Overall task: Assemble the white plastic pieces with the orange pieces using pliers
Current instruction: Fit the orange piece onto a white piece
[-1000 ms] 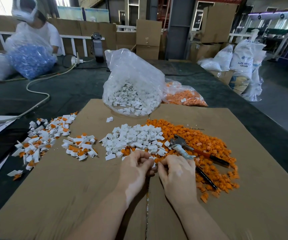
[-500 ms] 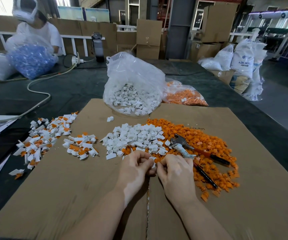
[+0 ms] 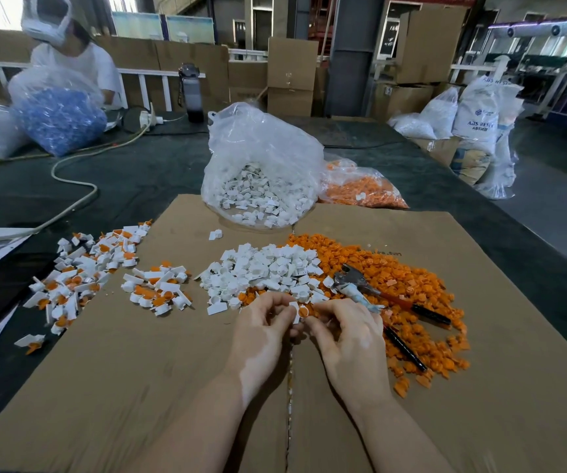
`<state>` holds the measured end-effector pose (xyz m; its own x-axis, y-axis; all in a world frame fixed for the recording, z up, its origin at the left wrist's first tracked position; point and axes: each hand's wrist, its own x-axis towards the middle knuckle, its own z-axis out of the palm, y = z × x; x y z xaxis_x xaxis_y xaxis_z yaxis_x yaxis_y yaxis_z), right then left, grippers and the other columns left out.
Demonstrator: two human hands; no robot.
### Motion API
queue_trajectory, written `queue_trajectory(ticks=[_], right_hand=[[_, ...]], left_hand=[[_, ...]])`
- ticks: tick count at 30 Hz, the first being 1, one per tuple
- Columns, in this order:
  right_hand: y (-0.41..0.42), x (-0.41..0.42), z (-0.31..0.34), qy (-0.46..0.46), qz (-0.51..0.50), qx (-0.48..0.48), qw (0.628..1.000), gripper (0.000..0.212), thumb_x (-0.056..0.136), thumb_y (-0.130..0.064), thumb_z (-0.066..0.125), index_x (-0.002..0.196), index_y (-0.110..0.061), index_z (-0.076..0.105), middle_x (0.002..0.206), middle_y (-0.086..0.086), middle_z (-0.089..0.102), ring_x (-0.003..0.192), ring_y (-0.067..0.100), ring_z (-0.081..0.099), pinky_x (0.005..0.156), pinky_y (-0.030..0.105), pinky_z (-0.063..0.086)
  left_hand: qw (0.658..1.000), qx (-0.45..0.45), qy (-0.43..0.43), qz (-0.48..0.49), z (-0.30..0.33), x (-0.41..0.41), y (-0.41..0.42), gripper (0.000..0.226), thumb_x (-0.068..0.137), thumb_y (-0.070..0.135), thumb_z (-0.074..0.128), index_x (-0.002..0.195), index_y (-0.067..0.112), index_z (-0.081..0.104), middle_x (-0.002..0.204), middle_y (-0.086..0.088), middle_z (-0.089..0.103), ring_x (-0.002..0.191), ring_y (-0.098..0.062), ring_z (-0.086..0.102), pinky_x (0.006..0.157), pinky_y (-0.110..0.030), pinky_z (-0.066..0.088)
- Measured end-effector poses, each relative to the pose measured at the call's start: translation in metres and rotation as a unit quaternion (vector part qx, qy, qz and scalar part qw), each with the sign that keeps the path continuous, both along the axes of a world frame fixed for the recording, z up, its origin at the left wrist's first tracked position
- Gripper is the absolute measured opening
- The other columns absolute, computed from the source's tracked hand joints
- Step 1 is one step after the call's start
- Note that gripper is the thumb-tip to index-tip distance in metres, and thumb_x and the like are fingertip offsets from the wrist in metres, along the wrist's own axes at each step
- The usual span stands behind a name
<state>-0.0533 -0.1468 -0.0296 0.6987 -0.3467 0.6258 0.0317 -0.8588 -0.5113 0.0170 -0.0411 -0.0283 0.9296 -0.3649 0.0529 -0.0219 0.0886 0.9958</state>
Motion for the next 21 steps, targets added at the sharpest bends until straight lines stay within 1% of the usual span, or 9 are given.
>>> queue_trajectory(ticks=[5,8,10,14,17,21], right_hand=[[0.0007,-0.0006,0.002,0.022,0.026,-0.016,0.999,0.026,0.076,-0.011,0.076,0.101,-0.015,0.07,0.086,-0.004,0.063,0.087,0.017,0.059,0.077,0.033,0.037],[0.0009,-0.0008,0.0032,0.03,0.034,-0.014,0.999,0.028,0.077,-0.01,0.074,0.104,-0.017,0.072,0.085,-0.004,0.061,0.085,0.018,0.057,0.075,0.034,0.038],[0.0008,-0.0005,0.0035,0.028,0.031,-0.021,0.999,0.023,0.077,-0.009,0.073,0.099,-0.017,0.073,0.082,-0.003,0.061,0.082,0.018,0.057,0.073,0.033,0.038],[0.0003,-0.0006,0.0036,0.007,0.016,-0.016,1.0,0.008,0.074,-0.009,0.077,0.08,-0.013,0.072,0.076,-0.003,0.062,0.076,0.02,0.058,0.069,0.034,0.04],[0.0001,-0.0008,0.0038,0.009,0.007,-0.004,1.0,0.012,0.073,-0.011,0.078,0.07,-0.013,0.066,0.069,-0.003,0.059,0.071,0.019,0.056,0.068,0.034,0.04],[0.0,-0.0017,0.0036,0.009,0.023,-0.004,1.0,0.014,0.073,-0.013,0.079,0.07,-0.013,0.065,0.068,-0.004,0.058,0.069,0.017,0.054,0.066,0.036,0.044]], left_hand=[[0.999,0.026,-0.032,-0.004,-0.0004,0.0003,0.0012,0.014,0.088,-0.002,0.055,0.088,0.009,0.063,0.062,0.004,0.061,0.052,-0.007,0.056,0.055,-0.019,0.049],[0.999,0.032,-0.031,-0.008,0.0002,-0.0007,0.0014,0.014,0.089,-0.002,0.055,0.089,0.01,0.064,0.06,0.005,0.061,0.053,-0.006,0.056,0.055,-0.017,0.048],[0.999,0.02,-0.018,-0.018,0.0008,-0.0019,0.0016,0.015,0.089,-0.003,0.054,0.088,0.008,0.064,0.059,0.003,0.062,0.053,-0.007,0.056,0.055,-0.018,0.049],[1.0,0.011,-0.011,-0.019,0.0032,-0.0035,0.0009,0.013,0.087,-0.005,0.056,0.087,0.007,0.062,0.062,-0.002,0.061,0.051,-0.008,0.057,0.052,-0.017,0.048],[1.0,0.012,-0.016,-0.013,0.0053,-0.0041,0.0012,0.013,0.084,-0.005,0.061,0.088,0.007,0.061,0.066,-0.006,0.06,0.054,-0.007,0.059,0.053,-0.016,0.048],[0.999,0.018,-0.026,-0.017,0.0072,-0.0046,0.0032,0.011,0.084,-0.002,0.062,0.094,0.003,0.061,0.07,-0.008,0.06,0.054,-0.007,0.059,0.054,-0.015,0.049]])
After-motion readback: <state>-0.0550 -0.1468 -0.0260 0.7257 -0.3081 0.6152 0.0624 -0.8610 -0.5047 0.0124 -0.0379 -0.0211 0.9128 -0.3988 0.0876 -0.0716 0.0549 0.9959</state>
